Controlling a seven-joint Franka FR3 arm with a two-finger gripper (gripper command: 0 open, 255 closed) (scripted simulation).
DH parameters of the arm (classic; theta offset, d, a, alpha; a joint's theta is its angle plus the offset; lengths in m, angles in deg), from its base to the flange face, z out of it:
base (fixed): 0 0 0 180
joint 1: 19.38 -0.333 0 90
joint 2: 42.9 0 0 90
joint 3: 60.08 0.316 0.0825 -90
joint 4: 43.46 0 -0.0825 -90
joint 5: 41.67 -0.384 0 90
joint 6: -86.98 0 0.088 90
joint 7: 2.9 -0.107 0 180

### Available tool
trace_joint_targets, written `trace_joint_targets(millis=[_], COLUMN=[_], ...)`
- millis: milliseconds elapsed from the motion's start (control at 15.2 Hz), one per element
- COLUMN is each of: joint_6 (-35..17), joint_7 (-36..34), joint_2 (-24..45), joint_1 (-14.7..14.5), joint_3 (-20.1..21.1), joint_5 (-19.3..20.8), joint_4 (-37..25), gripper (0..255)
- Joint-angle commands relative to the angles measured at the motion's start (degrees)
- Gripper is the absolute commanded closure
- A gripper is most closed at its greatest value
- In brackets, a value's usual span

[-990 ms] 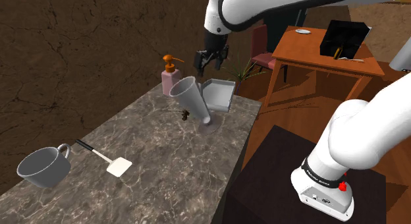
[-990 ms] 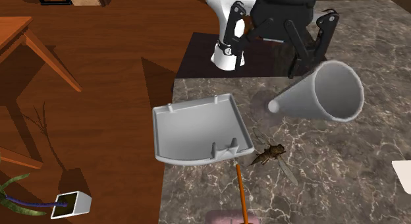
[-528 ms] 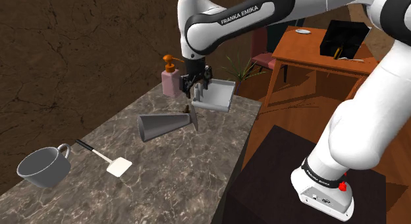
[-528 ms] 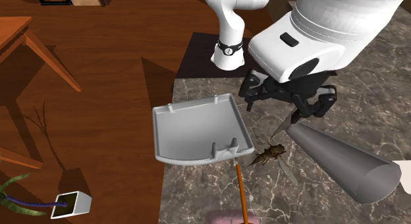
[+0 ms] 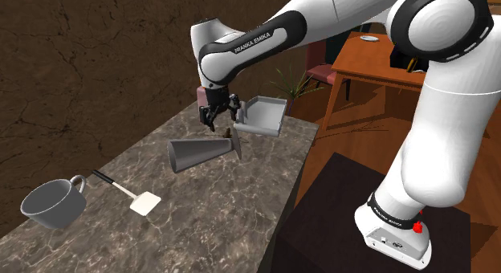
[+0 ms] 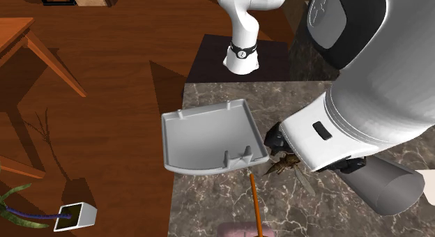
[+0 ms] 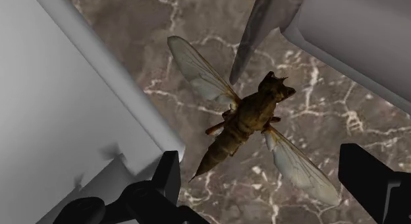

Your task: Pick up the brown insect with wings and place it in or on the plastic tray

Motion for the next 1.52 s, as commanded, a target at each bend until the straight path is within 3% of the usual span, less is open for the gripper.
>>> trace_joint_targets(millis=[0,330,792,858,1452], joint_6=[-1.2,-4.5,-4.5,-4.5,-4.5], joint_7=[-0.2,-0.4,-0.4,-0.4,-0.4], joint_2=[1.1,2.2,2.2,2.2,2.2], joint_1=[-0.1,-0.1,-0.1,-0.1,-0.1], joint_3=[0.0,-0.1,-0.1,-0.1,-0.1], joint_5=[0.2,0.4,0.5,0.5,0.5], joint_4=[0.2,2.4,2.4,2.4,2.4], gripper=[0,0,0,255,255])
